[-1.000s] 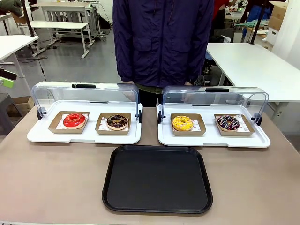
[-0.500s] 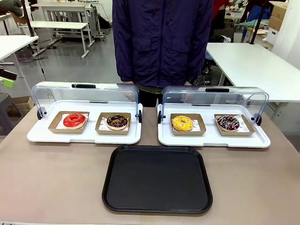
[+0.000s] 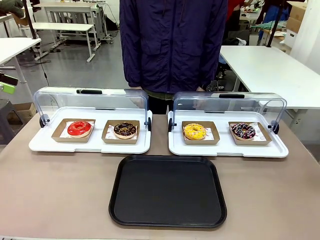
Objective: Move the second donut from the left to the tray.
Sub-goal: Pick up the Paper togo box containing the Donut indicated by the person and place it on the Handle tray.
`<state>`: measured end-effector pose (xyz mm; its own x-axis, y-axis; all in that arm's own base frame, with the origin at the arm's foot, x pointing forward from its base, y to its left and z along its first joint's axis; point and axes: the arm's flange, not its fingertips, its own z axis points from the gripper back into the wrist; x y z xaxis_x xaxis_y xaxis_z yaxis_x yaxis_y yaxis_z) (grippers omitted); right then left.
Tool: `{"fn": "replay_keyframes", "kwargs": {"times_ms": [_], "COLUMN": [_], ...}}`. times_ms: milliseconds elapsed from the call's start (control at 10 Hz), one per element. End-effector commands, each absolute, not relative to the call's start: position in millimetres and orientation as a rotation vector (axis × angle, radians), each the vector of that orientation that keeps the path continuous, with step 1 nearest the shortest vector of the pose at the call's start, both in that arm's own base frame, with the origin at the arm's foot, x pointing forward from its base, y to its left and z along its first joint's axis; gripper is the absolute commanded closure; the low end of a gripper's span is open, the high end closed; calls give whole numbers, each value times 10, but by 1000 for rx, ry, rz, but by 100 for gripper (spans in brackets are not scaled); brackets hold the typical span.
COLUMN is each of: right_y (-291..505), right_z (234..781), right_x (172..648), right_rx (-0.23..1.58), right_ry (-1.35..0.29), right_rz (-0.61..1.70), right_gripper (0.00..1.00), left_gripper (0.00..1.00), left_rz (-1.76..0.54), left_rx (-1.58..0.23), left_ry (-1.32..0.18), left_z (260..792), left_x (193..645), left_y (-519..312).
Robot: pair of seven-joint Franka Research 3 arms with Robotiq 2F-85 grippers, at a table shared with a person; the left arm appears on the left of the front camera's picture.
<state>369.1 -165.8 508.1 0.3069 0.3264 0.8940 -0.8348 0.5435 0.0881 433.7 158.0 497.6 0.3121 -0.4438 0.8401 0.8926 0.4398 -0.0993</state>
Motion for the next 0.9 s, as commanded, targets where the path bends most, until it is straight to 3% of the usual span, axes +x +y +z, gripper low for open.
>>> {"fn": "replay_keyframes", "kwargs": {"times_ms": [0, 800], "right_y": [-1667, -1667], "right_z": [5100, 5100], "right_x": [3736, 3736], "right_rx": [620, 620], "right_ry": [-1007, -1007], "right_rz": [855, 855], "right_gripper": [0, 0], "left_gripper": [0, 0], "left_rz": [-969, -969], "left_rx": [-647, -647], "left_ry": [-859, -859], "left_z": [4985, 4985], "left_x": [4342, 4342], "left_y": [1576, 1576]}}
